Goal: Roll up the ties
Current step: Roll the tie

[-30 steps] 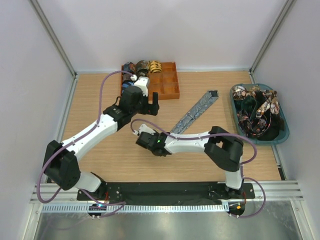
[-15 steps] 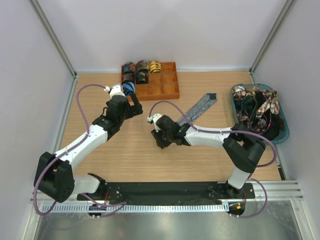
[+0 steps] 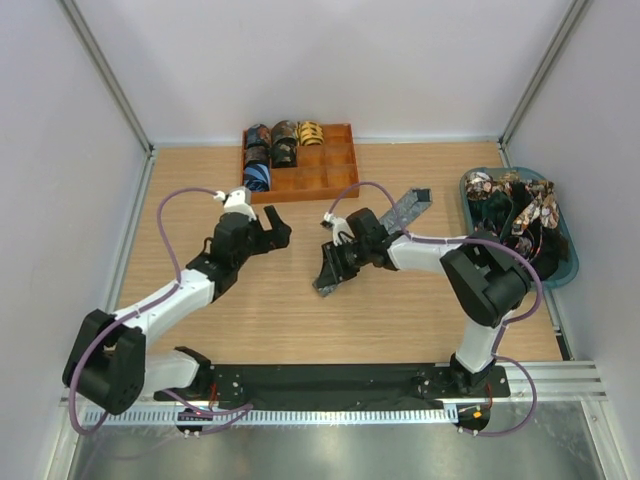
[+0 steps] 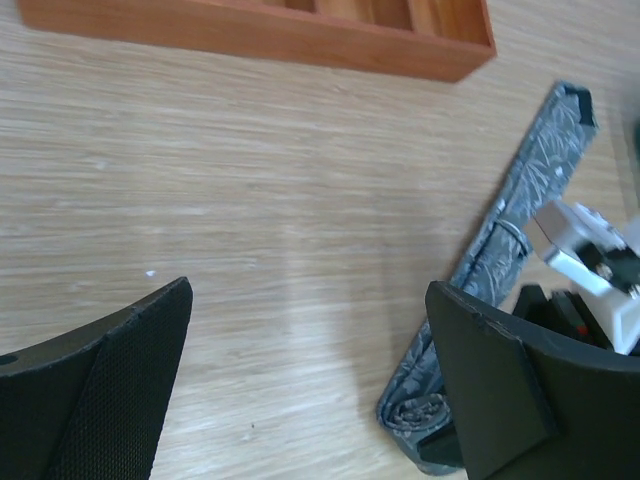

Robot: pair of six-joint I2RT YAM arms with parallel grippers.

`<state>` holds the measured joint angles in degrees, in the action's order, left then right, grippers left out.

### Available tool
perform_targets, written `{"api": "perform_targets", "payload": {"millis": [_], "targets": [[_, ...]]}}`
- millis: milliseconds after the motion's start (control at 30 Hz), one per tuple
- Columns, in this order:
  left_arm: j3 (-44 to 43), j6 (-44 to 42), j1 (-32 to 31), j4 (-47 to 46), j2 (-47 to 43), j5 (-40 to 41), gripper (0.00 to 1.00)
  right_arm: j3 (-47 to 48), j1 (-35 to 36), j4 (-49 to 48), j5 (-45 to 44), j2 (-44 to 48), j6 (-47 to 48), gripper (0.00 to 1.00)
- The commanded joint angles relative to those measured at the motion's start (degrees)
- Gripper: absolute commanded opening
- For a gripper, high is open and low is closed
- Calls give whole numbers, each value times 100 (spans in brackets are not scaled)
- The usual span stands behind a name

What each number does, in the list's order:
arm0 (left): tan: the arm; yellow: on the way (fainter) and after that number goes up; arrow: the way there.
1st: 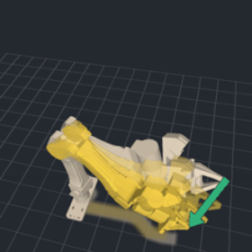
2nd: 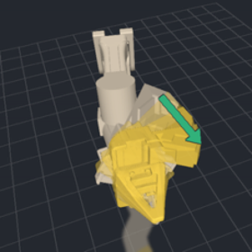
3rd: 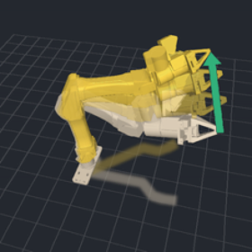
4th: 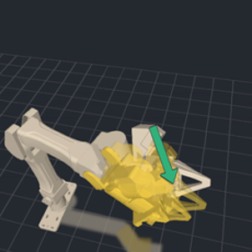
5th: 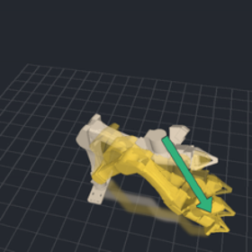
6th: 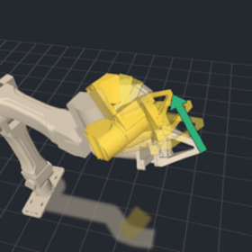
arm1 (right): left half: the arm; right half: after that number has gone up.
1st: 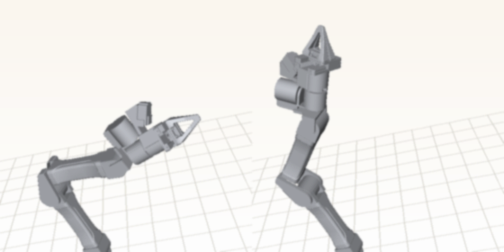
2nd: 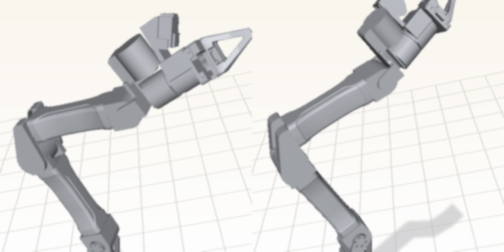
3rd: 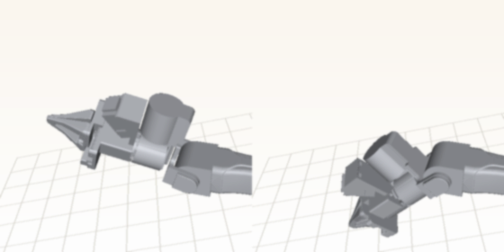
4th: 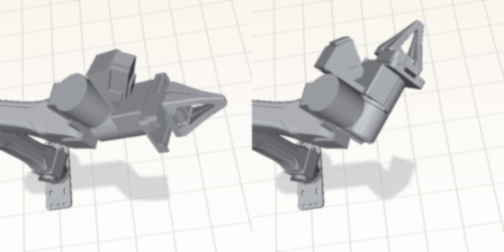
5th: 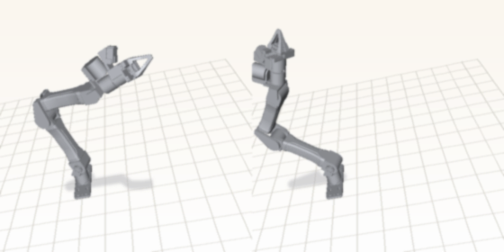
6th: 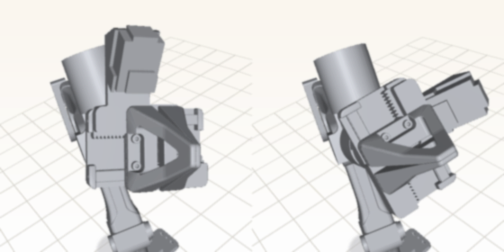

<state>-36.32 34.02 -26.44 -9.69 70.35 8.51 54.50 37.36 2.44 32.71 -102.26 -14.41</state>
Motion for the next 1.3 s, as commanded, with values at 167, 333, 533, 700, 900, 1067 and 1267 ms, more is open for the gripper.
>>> {"api": "perform_targets", "payload": {"millis": [167, 333, 533, 700, 900, 1067, 1267], "targets": [[-201, -809, -283, -463, 401, -1634, 100, -273, -493, -1175, 1791, -514, -799, 27], [-52, -1590, -880, -629, 462, -1599, 100, -290, -704, -1674, 2099, -997, -1193, 27], [256, -2926, -1610, -885, 541, -1230, 100, -387, -906, -2326, 2407, -1235, -1626, 26], [134, -3305, -1637, -667, 866, -1501, 100, -379, -924, -2300, 2407, -1200, -1600, 25], [-481, -3630, -1654, -34, 1630, -2134, 100, -361, -915, -2265, 2398, -1200, -1591, 25], [-613, -3815, -1742, 82, 1886, -2240, 100, -352, -924, -2204, 2372, -1200, -1556, 25], [-859, -3850, -1795, 327, 2220, -2117, 98, -344, -924, -2177, 2372, -1183, -1529, 25]]}}
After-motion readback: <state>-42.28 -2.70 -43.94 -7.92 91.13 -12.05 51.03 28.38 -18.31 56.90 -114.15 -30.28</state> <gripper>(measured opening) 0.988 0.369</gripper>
